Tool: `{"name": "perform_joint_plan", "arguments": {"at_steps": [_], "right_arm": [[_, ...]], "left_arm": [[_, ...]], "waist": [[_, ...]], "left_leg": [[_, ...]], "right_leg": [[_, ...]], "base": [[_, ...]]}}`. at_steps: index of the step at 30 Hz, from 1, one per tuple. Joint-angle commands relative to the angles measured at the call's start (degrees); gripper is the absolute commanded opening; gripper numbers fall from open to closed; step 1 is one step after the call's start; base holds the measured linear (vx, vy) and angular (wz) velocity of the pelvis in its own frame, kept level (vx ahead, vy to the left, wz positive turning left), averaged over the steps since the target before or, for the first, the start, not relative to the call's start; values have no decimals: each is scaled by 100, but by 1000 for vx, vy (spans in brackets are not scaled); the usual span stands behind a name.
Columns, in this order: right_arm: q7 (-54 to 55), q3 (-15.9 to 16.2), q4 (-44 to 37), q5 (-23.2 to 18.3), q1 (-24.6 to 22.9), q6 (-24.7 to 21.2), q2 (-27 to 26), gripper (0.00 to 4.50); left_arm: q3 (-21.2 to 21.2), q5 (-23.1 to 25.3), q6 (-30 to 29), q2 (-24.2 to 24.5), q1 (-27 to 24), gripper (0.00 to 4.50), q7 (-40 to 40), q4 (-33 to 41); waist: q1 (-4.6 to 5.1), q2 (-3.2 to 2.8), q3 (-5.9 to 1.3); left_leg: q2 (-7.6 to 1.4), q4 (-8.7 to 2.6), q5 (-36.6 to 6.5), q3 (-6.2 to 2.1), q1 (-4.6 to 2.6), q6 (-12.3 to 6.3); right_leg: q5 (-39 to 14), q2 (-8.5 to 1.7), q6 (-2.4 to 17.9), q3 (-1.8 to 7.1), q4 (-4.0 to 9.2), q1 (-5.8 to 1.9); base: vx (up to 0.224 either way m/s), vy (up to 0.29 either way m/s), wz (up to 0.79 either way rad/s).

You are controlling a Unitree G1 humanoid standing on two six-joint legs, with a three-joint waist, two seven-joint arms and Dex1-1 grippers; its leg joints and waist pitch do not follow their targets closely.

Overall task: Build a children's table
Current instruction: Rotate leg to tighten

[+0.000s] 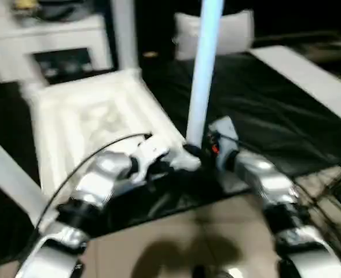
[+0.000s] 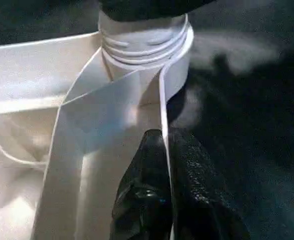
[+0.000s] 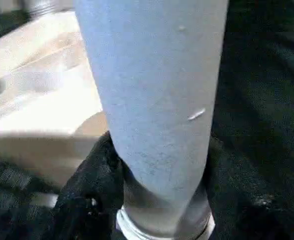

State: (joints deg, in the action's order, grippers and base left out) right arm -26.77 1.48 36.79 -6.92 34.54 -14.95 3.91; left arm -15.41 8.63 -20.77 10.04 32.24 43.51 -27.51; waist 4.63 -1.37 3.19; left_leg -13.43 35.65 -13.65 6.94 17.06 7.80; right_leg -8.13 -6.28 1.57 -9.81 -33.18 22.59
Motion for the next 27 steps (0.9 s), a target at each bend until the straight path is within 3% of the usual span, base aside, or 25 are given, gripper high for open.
{"name": "perform_joint_plan", "arguments": {"at_steps": [1, 2, 3, 4, 5, 6, 7, 8, 9, 10, 11, 12, 13, 15, 16, 19, 20, 21, 22, 27], "right_arm": [[497, -121, 401, -152, 215, -27, -319, 197], [466, -166, 449, -214, 242, 20, -363, 252], [426, -192, 506, -227, 276, 146, -405, 266], [423, -195, 519, -213, 284, 181, -413, 266], [355, -182, 523, -189, 285, 230, -402, 266], [316, -183, 536, -148, 289, 275, -397, 287], [267, -179, 516, -130, 274, 309, -376, 287], [57, -146, 430, -108, 189, 458, -254, 302], [-71, -122, 352, -107, 130, 520, -181, 315], [-99, -116, 344, -107, 120, 544, -163, 315], [-132, -108, 334, -108, 108, 572, -142, 322], [-499, -61, 103, -170, -53, 654, 50, 341], [-727, -42, -23, -212, -140, 696, 155, 341], [-1191, -5, -306, -291, -317, 743, 382, 368], [-1325, 4, -389, -317, -366, 752, 445, 368], [-1935, 102, -727, -372, -586, 780, 846, 379], [-2296, 154, -896, -370, -704, 857, 1135, 405], [-2355, 162, -923, -366, -722, 877, 1192, 405], [-2587, 183, -1033, -353, -787, 944, 1400, 405], [-3595, 265, -1382, -594, -913, 950, 1911, 405]], "left_arm": [[-236, -158, 68, -435, 251, 0, -126, 207], [-222, -137, 65, -477, 291, 0, -227, 163], [-192, -75, 91, -535, 361, 0, -428, 76], [-183, -53, 90, -548, 374, 0, -481, 64], [-175, -13, 88, -537, 383, 0, -519, 46], [-164, 44, 49, -522, 370, 0, -547, 66], [-160, 77, 47, -489, 355, 0, -543, 79], [-193, 142, 124, -316, 295, 0, -463, 99], [-216, 163, 208, -223, 270, 0, -400, 91], [-224, 170, 231, -200, 264, 0, -390, 87], [-232, 178, 257, -175, 257, 0, -379, 82], [-248, 192, 381, -6, 225, 0, -251, 21], [-261, 203, 438, 84, 213, 0, -188, -22], [-326, 241, 674, 269, 201, 0, -21, -132], [-343, 244, 735, 317, 196, 0, 36, -156], [-416, 229, 908, 528, 166, 0, 315, -231], [-502, 209, 1160, 692, 153, 0, 606, -296], [-521, 205, 1224, 726, 150, 0, 673, -308], [-600, 185, 1467, 856, 145, 0, 922, -361], [-860, 102, 2353, 1205, 160, 0, 1778, -580]], "waist": [[28, 129, -175], [140, 134, -250], [52, -411, -417], [-203, -457, -244], [-198, -421, -355], [14, 6, -343], [-190, 181, -155], [-186, 194, -384], [-243, 163, -472], [-378, 61, -490], [-386, -15, -529], [-386, -83, -518], [-381, -95, -511], [-422, -96, -506], [-440, -125, -506], [-479, -96, -489], [-534, -86, -484], [-555, -113, -480], [-548, -84, -472], [-563, -71, -455]], "left_leg": [[581, 238, -2438, 338, -375, -294], [615, 315, -2219, 360, -209, -416], [-76, -158, -2182, -80, 564, -557], [-470, -680, -3196, -279, 842, -396], [-388, -687, -3142, -245, 473, -401], [-38, -463, -3060, -116, 266, -457], [617, 272, -2120, 270, -76, -166], [569, 127, -1415, 197, 312, -389], [494, 7, -932, 102, 613, -371], [368, -190, -212, 13, 618, -418], [326, -210, 148, -5, 566, -476], [256, -255, 437, 1, 544, -566], [222, -256, 469, 26, 523, -657], [187, -289, 340, 35, 503, -846], [176, -306, 250, 36, 501, -897], [165, -328, 1, 63, 475, -840], [155, -340, -140, 79, 458, -810], [167, -341, -161, 75, 466, -814], [160, -353, -240, 86, 472, -779], [178, -367, -523, 102, 457, -722]], "right_leg": [[-5413, -52, -719, -456, 1288, 392], [-5578, 27, -1072, -656, 1328, 248], [-3339, -324, -1279, -458, 208, -958], [-1941, -379, -404, -4, -670, -1018], [-914, -282, -59, 160, -286, -642], [-1911, -224, -155, 286, -34, -473], [-5414, -158, -894, -172, 908, 292], [-5255, -352, -887, 59, 618, -169], [-4591, -355, -878, 111, 443, -452], [-3341, -320, -585, 235, 375, -373], [-2628, -269, -251, 259, 297, -323], [-1640, -185, 401, 267, 198, -289], [-1138, -137, 838, 278, 158, -286], [-881, -140, 1114, 284, 150, -318], [-906, -146, 1154, 278, 160, -341], [-1171, -153, 1148, 288, 217, -337], [-1296, -159, 1122, 309, 228, -329], [-1325, -157, 1092, 307, 243, -339], [-1380, -161, 1058, 322, 243, -336], [-1749, -137, 948, 346, 299, -326]], "base": [[-58, -94, 0], [-58, -94, 0], [8, -41, -31], [85, 38, -28], [85, 38, -28], [0, 0, 0], [-9, -55, 3], [-9, -55, 3], [61, -2, -8], [100, 17, -9], [100, 17, -9], [0, 0, 0], [0, 0, 0], [0, 0, 0], [0, 0, 0], [0, 0, 0], [0, 0, 0], [0, 0, 0], [0, 0, 0], [0, 0, 0]]}}
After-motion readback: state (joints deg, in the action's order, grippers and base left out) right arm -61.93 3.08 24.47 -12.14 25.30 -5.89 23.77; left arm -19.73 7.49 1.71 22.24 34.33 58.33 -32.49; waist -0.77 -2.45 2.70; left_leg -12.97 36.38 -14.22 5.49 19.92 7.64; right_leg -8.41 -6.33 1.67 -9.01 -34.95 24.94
